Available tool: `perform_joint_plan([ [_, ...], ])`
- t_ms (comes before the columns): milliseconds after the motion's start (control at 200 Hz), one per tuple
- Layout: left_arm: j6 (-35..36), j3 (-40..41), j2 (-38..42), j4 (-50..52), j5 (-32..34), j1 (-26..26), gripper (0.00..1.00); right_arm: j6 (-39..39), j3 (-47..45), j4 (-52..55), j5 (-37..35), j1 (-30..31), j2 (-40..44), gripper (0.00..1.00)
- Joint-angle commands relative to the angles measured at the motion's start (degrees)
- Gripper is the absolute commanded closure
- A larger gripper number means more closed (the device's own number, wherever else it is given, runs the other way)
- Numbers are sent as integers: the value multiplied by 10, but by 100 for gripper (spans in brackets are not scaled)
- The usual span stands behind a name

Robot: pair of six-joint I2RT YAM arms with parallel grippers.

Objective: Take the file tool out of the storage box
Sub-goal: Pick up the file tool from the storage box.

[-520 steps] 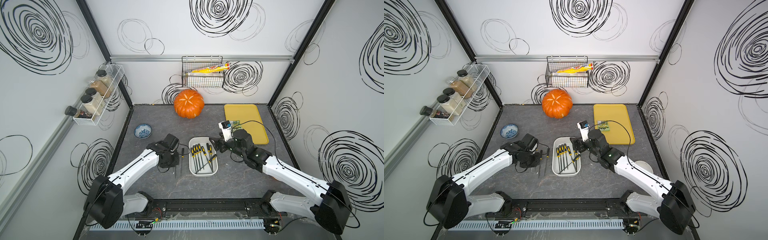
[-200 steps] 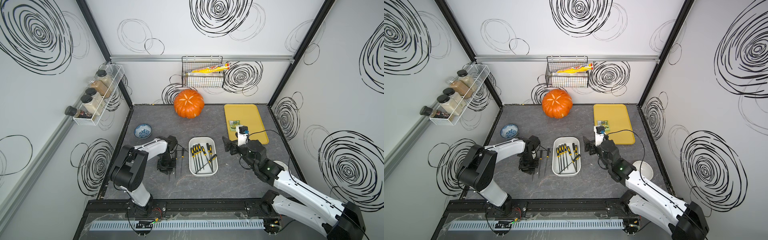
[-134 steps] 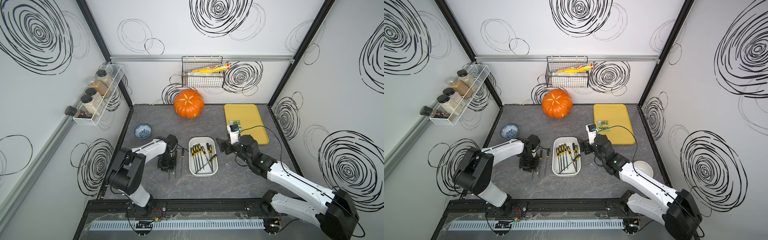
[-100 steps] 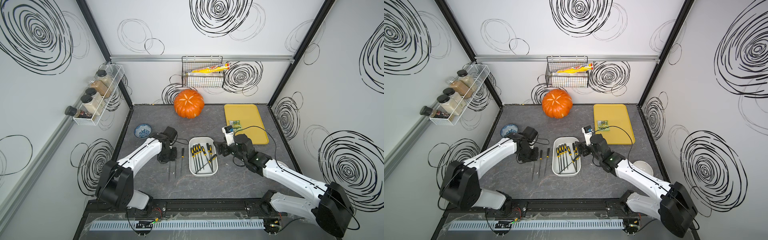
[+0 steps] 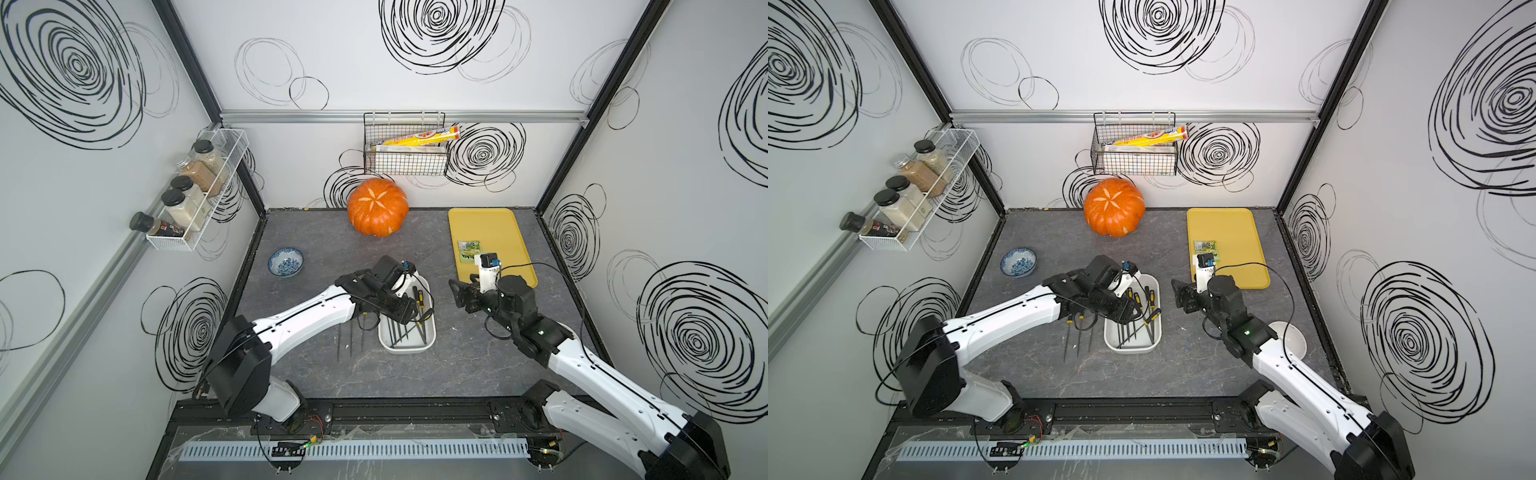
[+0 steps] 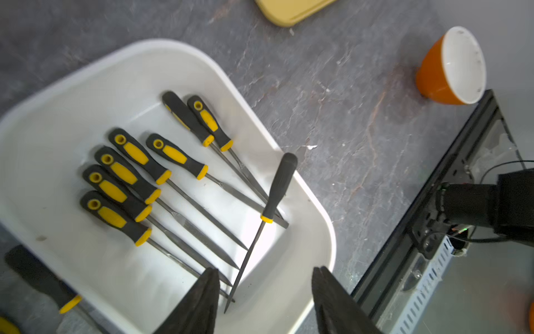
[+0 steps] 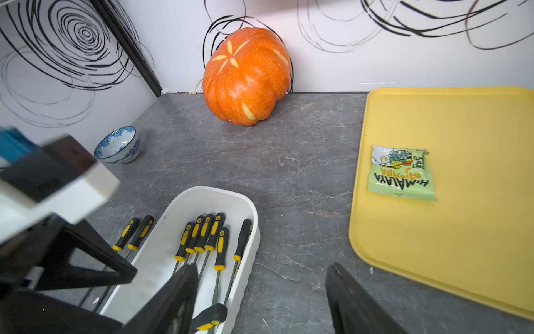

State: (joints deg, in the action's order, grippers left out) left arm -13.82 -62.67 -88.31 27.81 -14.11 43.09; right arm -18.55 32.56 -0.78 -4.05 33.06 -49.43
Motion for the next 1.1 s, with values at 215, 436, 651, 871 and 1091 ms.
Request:
perform_joint_plan([
  [215,85,16,-33,-128,78,48,28,-22,-28,-19,12,-13,63,27],
  [436,108,9,-82,-149,35,45,31,-22,-27,-16,11,-15,54,27],
  [651,118,-16,-127,-136,27,40,42,-25,-32,-19,12,-15,64,27],
  [871,115,-12,-124,-151,-26,19,83,-24,-32,-23,14,-16,59,26],
  [1091,101,-5,-52,-148,15,17,100,-25,-36,-31,23,-16,53,25],
])
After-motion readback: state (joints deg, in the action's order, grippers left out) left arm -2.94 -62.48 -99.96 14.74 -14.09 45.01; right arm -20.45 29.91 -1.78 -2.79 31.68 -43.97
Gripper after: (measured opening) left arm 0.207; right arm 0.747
